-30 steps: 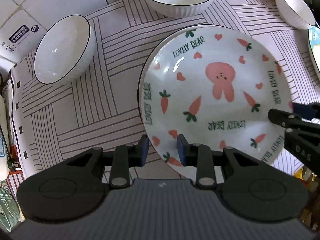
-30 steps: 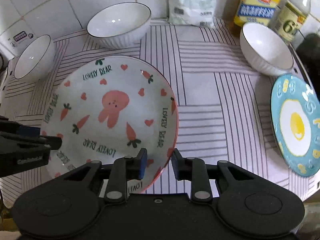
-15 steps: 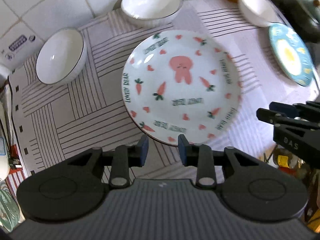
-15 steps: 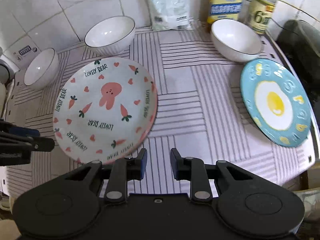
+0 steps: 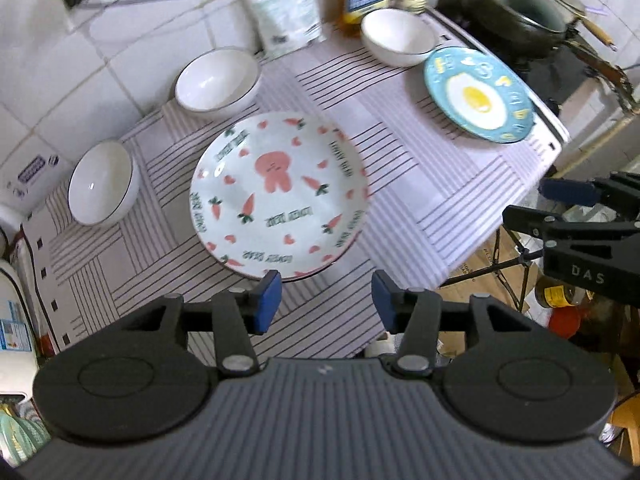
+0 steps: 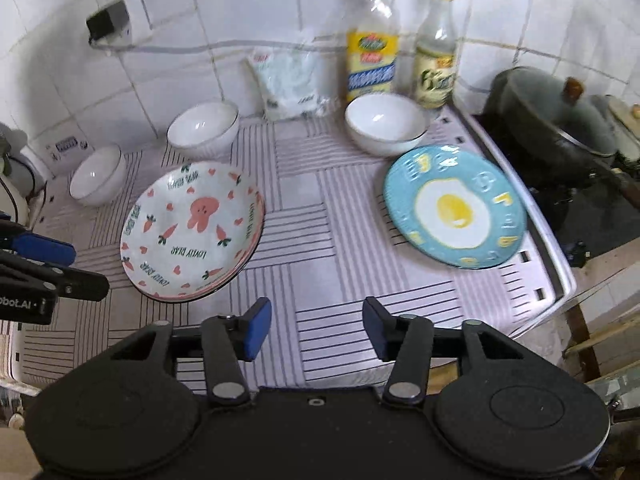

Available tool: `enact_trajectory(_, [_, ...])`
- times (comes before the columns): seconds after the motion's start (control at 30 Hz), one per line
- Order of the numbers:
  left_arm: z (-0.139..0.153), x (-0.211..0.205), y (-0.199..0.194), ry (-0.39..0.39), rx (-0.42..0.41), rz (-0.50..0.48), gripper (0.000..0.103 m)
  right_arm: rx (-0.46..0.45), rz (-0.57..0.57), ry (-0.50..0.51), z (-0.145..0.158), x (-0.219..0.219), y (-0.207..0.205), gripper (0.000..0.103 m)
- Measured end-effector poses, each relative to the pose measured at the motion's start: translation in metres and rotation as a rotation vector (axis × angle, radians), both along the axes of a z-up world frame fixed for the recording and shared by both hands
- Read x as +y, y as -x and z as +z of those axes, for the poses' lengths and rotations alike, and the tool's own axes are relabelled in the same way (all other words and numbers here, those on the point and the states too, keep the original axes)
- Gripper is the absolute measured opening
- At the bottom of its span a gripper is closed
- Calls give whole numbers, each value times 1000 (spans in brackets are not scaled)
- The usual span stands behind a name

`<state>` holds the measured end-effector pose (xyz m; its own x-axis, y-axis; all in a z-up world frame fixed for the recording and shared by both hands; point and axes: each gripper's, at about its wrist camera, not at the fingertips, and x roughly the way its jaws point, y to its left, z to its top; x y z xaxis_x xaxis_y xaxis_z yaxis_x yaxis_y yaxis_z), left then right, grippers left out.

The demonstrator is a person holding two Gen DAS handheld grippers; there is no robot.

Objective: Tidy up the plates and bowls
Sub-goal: 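Move both grippers to the blue egg plate and grasp its rim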

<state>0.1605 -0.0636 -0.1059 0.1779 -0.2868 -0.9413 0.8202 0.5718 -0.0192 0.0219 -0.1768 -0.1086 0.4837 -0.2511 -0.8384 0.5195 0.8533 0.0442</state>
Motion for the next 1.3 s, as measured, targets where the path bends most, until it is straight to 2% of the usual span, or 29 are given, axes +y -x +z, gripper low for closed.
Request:
enact_trajectory(0.17, [15,-18,17,54,-14,-43,61,-63,-29,44,13,-13,30,64])
enact_trajectory(0.27, [21,-33,24,87,-9,-56,62,-137,-22,73,19,-23,46,64])
enact_trajectory(0.37, [22,-52,27,111,-8,-50,65,-211,-14,81,23,-38,62,69])
enact_trajectory(0.43, [21,-65,30,126,-12,-42,72,-251,-10,77,22,-52,71,71])
enact_trajectory(0.5, [17,-84,35,135,-29,-53,84,-270,1,70,18,-68,78,71])
enact_trajectory(0.67, [4,-127,37,149,-77,-17,89,-285,0,49,-9,-122,89,71])
enact_trajectory(0.87, [-21,-175,39,189,-134,58,93,-332,5,107,-52,-185,93,72])
enact_trajectory(0.97, [-42,-197,38,181,-99,97,94,-332,18,107,-71,-209,90,72])
enact_trajectory(1.1, [-75,-218,31,171,-29,172,94,-325,9,55,-98,-235,85,72])
enact_trajectory(1.3, [-121,-244,26,119,-63,221,94,-382,-36,-2,-135,-261,81,72])
